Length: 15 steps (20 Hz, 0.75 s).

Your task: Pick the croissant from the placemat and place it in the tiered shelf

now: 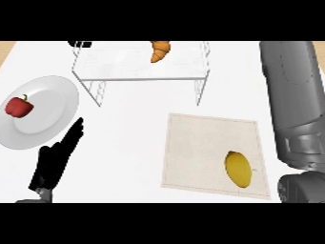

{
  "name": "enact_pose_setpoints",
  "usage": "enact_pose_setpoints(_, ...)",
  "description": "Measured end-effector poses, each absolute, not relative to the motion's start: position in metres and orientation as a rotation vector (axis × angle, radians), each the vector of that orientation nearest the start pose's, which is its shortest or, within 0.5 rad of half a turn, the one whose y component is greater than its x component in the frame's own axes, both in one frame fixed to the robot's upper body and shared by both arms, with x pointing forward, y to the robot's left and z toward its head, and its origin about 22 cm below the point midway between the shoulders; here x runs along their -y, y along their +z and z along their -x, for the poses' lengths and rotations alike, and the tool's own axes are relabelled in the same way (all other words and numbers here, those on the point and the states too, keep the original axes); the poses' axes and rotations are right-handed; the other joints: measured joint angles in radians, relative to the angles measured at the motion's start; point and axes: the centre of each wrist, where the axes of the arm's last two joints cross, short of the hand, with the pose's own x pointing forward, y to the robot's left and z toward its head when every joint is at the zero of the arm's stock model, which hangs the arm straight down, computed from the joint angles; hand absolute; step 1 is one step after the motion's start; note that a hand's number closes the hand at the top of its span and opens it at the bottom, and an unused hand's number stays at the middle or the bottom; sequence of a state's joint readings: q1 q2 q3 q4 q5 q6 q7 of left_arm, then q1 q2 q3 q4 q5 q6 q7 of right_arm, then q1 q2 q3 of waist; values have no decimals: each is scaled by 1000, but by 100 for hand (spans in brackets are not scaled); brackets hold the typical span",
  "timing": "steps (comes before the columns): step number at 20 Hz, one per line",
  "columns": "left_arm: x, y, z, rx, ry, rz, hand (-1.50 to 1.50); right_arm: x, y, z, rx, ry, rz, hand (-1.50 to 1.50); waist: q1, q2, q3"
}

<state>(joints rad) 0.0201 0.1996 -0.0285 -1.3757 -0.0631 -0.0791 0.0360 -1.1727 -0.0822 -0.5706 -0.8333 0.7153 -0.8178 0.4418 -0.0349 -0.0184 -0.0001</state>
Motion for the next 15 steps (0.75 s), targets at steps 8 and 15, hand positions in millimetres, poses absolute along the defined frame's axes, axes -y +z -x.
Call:
enact_pose_setpoints(8, -281, -41, -230, 1292, -235, -150, 0, 257, 201, -397, 1557, -551, 843, -150, -22, -3, 0)
enact_pose_setpoints(15, -279, -37, -233, 1297, -263, -137, 0, 297, 199, -321, 1564, -462, 851, -150, 6, 8, 0)
